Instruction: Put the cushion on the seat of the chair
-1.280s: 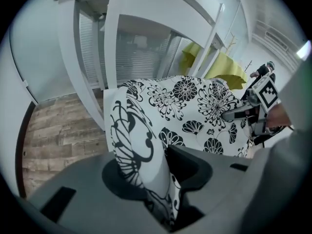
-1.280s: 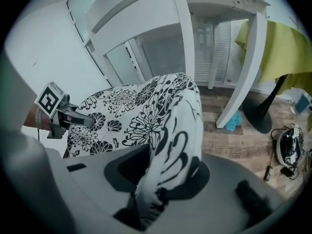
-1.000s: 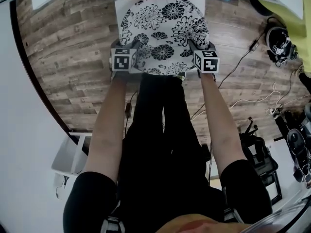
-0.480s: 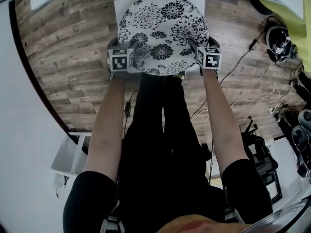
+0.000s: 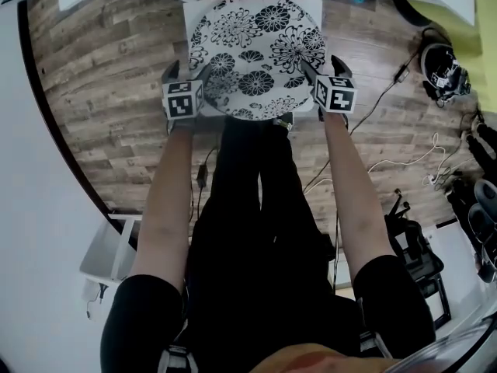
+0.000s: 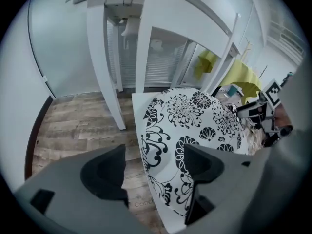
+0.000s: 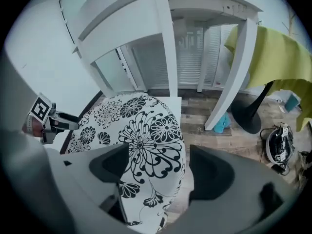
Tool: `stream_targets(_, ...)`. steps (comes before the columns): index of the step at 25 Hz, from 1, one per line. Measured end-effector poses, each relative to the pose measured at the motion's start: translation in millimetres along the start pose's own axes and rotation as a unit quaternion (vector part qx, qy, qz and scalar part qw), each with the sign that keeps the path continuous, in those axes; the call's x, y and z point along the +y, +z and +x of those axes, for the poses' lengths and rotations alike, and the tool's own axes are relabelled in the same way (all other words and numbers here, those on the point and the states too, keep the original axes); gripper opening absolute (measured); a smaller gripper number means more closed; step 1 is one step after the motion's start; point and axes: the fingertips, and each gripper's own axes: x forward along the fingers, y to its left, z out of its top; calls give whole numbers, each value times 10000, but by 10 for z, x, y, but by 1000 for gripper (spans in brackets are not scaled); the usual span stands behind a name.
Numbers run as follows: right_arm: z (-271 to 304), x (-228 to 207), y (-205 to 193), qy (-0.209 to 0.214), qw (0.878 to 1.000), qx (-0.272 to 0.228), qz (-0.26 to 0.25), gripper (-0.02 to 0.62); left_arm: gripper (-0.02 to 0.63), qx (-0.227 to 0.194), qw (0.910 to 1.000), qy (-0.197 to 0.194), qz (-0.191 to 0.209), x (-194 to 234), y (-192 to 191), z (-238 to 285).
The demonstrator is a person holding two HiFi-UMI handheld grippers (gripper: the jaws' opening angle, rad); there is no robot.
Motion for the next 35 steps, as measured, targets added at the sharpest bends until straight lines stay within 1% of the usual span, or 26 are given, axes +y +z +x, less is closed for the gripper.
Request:
stream_targets(2,-107,68,110,60,9998,-174,-38,370,364,-149,9999,26,52,-40,55,-108)
stream_targets(5,-284,249,295,331,9983,-460,-137,370,364,-454,9989,-29,124,-155,189,-318)
stream_targets(8,-551,469,478,600,9947,-770,-328,370,363,-712,9971,-222,137,-331,299,-596)
stream_targets(10,-779,655,593,861,9906,-966,-456,370,362,-870,9954,-393,98,-471,368,-829)
stream_targets(12,-1032,843,709,1086,9854,-1150,-626,369,362,-1076,9927,-519,145,-624,479,-1108)
stream_targets(14,-1297,1003,833,1231,9799,-1361,-783,368,360,-1349,9885,-632,240,-783,639,-1400)
stream_targets(17,-1723,1227,1008,1422,9712,-1695,-882,368,359,-1668,9814,-858,407,-1026,834,-1820)
stream_targets(21,-2343,1506,1252,1650,9564,-2132,-1122,367,354,-2030,9721,-983,641,-1314,1056,-2424)
stream_targets(23,-2665,1617,1364,1795,9478,-2346,-1201,367,345,-2235,9660,-1048,764,-1467,1186,-2741)
stream_targets(26,-3144,1755,1522,2068,9334,-2658,-1239,364,317,-2539,9560,-1158,908,-1680,1373,-3190)
stream_targets(30,-3769,1931,1623,2266,9173,-2972,-1372,349,253,-2856,9440,-1271,1053,-1961,1515,-3795)
stream_targets(32,-4090,2020,1673,2331,9096,-3134,-1418,318,213,-3023,9363,-1335,1189,-2095,1591,-4098)
stream_targets(33,-4243,2065,1700,2340,9052,-3223,-1483,282,193,-3110,9321,-1385,1237,-2158,1637,-4241)
stream_targets(34,-4391,2110,1729,2328,9001,-3321,-1590,223,174,-3203,9277,-1432,1276,-2216,1692,-4378)
stream_targets(35,-4534,2155,1758,2302,8940,-3435,-1726,148,156,-3315,9227,-1469,1309,-2270,1760,-4513)
